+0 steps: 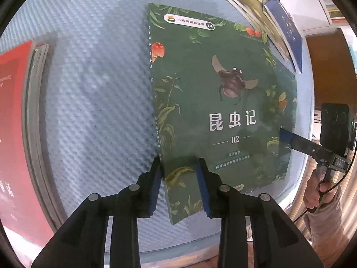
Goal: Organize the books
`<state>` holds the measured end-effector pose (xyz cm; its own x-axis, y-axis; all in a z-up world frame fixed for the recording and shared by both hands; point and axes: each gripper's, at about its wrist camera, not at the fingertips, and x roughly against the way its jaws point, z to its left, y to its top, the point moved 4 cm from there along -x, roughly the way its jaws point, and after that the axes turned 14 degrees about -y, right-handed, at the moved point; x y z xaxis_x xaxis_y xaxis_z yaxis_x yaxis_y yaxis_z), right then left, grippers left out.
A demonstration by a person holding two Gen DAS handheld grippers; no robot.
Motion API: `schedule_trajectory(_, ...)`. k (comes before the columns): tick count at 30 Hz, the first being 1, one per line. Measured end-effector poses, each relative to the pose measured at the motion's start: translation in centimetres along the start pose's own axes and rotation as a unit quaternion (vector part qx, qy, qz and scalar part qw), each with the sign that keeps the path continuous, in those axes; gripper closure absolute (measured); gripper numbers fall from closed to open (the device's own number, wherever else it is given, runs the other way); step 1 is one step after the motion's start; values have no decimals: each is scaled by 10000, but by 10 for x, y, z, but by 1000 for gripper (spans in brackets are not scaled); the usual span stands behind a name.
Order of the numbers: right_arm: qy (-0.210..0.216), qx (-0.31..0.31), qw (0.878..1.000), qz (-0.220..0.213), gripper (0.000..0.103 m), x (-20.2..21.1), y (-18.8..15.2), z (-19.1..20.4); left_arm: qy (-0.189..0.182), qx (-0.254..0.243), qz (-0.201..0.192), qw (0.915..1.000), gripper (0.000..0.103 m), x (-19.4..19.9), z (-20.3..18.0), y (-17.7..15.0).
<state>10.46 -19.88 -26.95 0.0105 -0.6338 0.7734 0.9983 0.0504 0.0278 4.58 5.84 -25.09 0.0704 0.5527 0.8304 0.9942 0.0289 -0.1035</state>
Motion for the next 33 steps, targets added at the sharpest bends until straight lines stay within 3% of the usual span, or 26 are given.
schedule_trajectory(3, 377, -60, 9991, 171, 55, -15, 4, 3, 51, 66, 94, 9999, 74, -2, 3, 5)
schedule_trajectory(6, 414, -71, 9991, 68, 54, -13, 12, 2, -95, 105, 108, 9998, 77, -3, 7, 7)
schedule_trajectory(10, 752, 260, 9968, 45, 69, 5, 4, 11, -275, 152, 38, 9995, 79, 0, 14, 6)
schedule_trajectory(13, 274, 218, 9989, 299, 70, -9, -1, 1, -480, 187, -32, 9987, 80, 2, 22, 7)
schedule_trajectory(14, 327, 94, 9988, 360, 71, -15, 0, -4, -545, 199, -47, 9983, 81, 4, 25, 6)
schedule_trajectory(18, 836, -259, 9960, 186, 70, -16, 7, -11, -756, 287, -84, 9967, 83, 7, 37, 4)
schedule_trajectory(20, 1260, -326, 9899, 556, 71, -27, 0, -4, -707, 223, -66, 9972, 83, 7, 36, 0)
schedule_trajectory(21, 1012, 23, 9923, 715, 71, -34, -8, 9, -684, 223, -72, 9974, 83, 8, 36, 0)
schedule_trajectory(23, 643, 452, 9954, 556, 73, -36, -16, 22, -675, 216, -93, 9974, 83, 8, 32, -1)
schedule_trajectory(26, 620, -240, 9976, 203, 85, -31, -8, 5, -817, 365, -203, 9958, 84, 5, 23, 1)
schedule_trajectory(28, 390, -286, 9988, -34, 85, -21, -1, -1, -910, 357, -315, 9947, 85, 7, 24, 1)
schedule_trajectory(29, 291, -276, 9991, -95, 90, -18, 2, 0, -994, 344, -417, 9936, 86, 9, 22, 2)
schedule_trajectory(30, 122, -225, 9996, -92, 95, -18, 2, 2, -982, 327, -462, 9936, 85, 9, 20, 4)
schedule_trajectory(33, -91, -279, 9995, -112, 96, -18, -1, 6, -960, 221, -562, 9936, 86, 12, 16, 3)
